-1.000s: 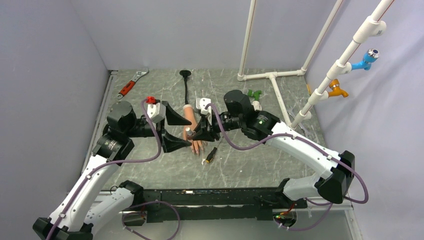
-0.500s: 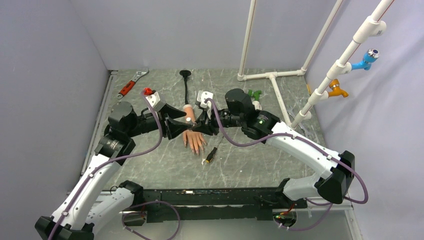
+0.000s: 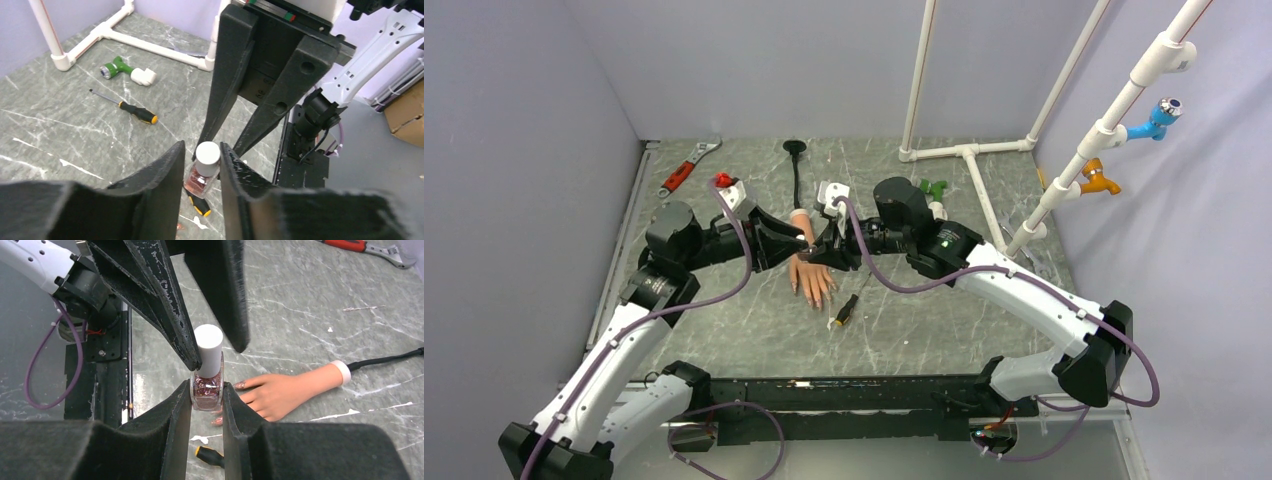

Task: Paint the nails
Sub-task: Screw the nail polish bottle.

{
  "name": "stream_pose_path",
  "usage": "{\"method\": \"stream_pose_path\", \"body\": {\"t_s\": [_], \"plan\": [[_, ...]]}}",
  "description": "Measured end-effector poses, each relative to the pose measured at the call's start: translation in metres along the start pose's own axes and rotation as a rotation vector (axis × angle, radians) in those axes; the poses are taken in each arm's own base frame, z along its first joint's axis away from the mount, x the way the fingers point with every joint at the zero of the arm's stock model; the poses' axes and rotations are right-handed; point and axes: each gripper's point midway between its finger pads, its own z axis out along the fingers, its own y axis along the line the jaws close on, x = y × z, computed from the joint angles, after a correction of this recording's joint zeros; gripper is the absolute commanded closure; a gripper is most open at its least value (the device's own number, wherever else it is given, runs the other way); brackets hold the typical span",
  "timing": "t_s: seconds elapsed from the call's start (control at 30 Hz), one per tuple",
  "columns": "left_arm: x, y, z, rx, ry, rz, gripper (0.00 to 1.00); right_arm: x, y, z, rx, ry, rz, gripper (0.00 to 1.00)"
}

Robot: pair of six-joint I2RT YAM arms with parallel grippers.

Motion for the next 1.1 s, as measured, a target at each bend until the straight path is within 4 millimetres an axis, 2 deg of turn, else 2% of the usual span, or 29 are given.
{"method": "stream_pose_path", "body": {"t_s": [0.07, 0.2, 0.23, 1.1], "plan": [[0.000, -0.002, 0.001, 0.013, 0.000, -0.006, 0.75, 0.000, 0.000, 0.000, -0.001, 0.000, 0.002, 1.00], [0.000, -0.007, 0.001, 0.046, -0.001, -0.002, 0.99, 0.000, 0.001, 0.000, -0.006, -0.002, 0.006, 1.00], [0.000, -0.008, 0.001, 0.054, -0.002, 0.003, 1.00, 0.000, 0.001, 0.000, -0.007, -0.002, 0.006, 1.00], [0.011, -0.052, -0.010, 0.347, 0.038, 0.095, 1.00, 0.005, 0.041, -0.014, -0.226, 0.026, -0.014, 1.00]]}}
